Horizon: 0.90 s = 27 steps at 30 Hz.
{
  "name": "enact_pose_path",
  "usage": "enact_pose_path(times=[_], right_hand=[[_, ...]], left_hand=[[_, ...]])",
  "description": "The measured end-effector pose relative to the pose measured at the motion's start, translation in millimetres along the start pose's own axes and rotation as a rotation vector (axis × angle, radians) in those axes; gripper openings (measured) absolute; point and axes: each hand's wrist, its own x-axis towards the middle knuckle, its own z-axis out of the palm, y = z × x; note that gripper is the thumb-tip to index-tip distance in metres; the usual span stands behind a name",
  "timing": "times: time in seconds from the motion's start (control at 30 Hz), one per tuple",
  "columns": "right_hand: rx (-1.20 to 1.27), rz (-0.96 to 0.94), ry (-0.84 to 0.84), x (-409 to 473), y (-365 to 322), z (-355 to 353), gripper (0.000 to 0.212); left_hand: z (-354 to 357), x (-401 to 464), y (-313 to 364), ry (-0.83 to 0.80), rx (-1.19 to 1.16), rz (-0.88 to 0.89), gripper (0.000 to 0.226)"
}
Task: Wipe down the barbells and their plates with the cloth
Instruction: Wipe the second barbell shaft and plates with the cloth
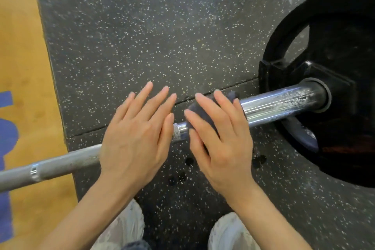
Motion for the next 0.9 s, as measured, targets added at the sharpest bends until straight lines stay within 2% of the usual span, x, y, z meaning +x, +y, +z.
enact_pose_path(times=[0.1, 0.3, 0.43, 0.5, 0.6, 0.7, 0.8, 0.9], right_hand=[[0.046, 0.082, 0.021, 38, -1, -1, 0.022], [-0.018, 0.022, 0.137, -4, 0, 13, 0.024], [-0.050, 0.121, -0.023, 58, -6, 7, 0.026], [-0.048, 0.092, -0.013, 65, -3, 8, 0.026], [0.082, 0.031, 0.070, 28, 4, 18, 0.025], [-0.018, -0.060, 0.134, 8, 12, 24, 0.032], [0.036, -0.043, 0.092, 49, 11, 25, 0.022], [0.042, 0.037, 0.058, 94, 8, 25, 0.026]], left_hand=[[2, -8, 1, 0.079, 0.038, 0.049, 0.048], [10, -4, 2, 0.080, 0.033, 0.051, 0.048], [11, 2, 0, 0.063, -0.003, 0.038, 0.047], [12, 6, -3, 0.054, -0.015, 0.027, 0.048], [14, 14, -9, 0.033, -0.026, 0.018, 0.050], [13, 22, -12, 0.085, -0.023, 0.009, 0.047], [9, 30, -14, 0.143, 0.015, -0.005, 0.045], [8, 43, -21, 0.138, 0.045, 0.002, 0.048]])
